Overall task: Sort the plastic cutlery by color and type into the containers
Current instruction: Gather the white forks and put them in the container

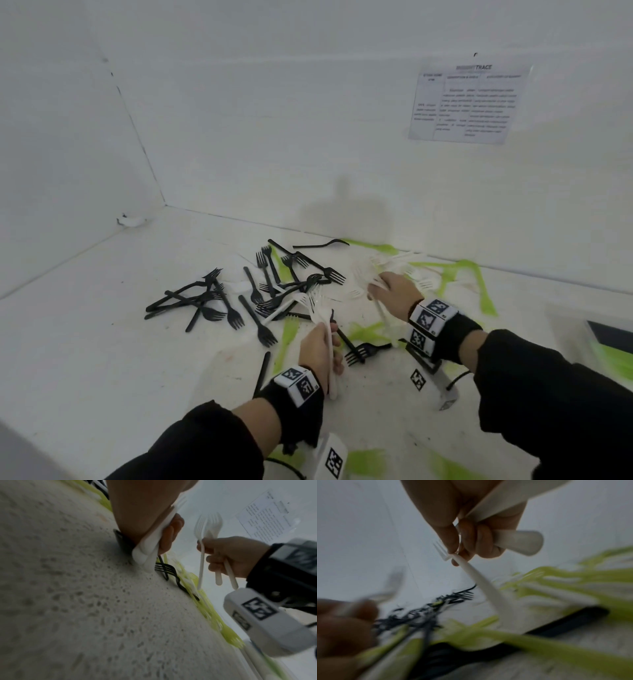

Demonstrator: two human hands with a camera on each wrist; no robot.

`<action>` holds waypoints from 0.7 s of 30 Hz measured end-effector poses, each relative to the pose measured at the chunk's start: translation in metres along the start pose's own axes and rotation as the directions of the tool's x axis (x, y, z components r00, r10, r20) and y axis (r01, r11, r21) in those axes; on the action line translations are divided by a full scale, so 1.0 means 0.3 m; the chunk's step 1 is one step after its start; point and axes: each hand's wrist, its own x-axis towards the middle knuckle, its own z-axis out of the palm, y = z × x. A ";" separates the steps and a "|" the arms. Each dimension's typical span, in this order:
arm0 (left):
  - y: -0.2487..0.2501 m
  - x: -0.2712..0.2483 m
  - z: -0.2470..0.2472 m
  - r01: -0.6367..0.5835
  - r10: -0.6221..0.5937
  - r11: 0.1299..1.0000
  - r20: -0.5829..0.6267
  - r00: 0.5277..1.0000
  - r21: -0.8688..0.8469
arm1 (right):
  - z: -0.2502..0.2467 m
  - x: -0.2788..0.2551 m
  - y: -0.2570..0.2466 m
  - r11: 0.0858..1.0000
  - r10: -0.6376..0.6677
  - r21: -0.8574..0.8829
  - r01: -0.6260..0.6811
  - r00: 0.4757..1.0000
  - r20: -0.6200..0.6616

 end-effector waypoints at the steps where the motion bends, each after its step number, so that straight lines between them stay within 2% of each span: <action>1: 0.000 -0.007 0.010 0.002 -0.002 1.000 0.010 1.000 0.002 | 0.020 -0.024 -0.013 0.994 0.017 0.104 -0.021 0.999 0.038; 2: 0.001 -0.014 0.020 -0.001 0.001 1.000 0.022 1.000 0.008 | 0.044 -0.049 -0.025 0.976 0.043 0.209 -0.061 0.995 0.089; 4: 0.003 -0.018 0.034 -0.031 0.029 0.999 0.035 0.999 0.042 | 0.103 -0.091 -0.036 0.953 0.082 0.280 -0.113 0.989 0.121; 7: -0.013 -0.016 0.063 -0.096 0.089 0.985 0.059 0.994 0.141 | 0.168 -0.146 -0.054 0.973 0.082 0.215 -0.082 0.997 0.013; 10: -0.018 -0.028 0.070 -0.058 0.053 0.996 0.069 0.996 0.063 | 0.174 -0.182 -0.067 0.984 0.034 0.178 -0.024 0.998 -0.051; 18: -0.013 -0.092 0.056 -0.071 0.062 0.995 0.115 0.991 0.074 | 0.181 -0.224 -0.051 0.978 -0.001 0.207 0.014 0.998 -0.067; 21: -0.024 -0.108 0.053 -0.127 0.116 0.986 0.100 0.988 0.108 | 0.193 -0.216 -0.043 0.983 0.030 0.181 -0.027 0.999 -0.017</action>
